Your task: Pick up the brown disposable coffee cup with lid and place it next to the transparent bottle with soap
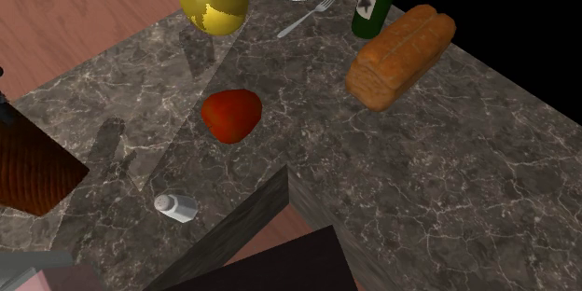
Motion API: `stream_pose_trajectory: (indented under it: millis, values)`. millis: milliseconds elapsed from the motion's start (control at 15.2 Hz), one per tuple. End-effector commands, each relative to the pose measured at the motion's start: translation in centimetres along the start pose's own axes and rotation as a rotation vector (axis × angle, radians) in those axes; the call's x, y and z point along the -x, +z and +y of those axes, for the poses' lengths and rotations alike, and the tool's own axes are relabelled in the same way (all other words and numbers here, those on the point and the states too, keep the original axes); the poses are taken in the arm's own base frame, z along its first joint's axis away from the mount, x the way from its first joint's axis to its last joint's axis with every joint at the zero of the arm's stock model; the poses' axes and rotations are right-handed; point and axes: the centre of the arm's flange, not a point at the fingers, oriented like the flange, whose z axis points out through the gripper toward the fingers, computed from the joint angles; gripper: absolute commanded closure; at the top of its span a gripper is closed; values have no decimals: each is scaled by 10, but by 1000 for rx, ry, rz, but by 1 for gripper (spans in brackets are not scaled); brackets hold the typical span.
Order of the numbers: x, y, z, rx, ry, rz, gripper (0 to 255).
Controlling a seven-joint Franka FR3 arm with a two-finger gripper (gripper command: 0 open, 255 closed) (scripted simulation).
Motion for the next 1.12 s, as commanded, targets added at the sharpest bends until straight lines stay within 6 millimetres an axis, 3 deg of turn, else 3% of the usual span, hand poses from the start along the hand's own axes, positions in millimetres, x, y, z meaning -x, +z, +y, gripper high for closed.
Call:
stream_pose_trajectory:
  millis: [0,1056]
  values:
    - [-5,5,-28,0,2,1,255]
    - [-4,84,-20,0,2,1,255]
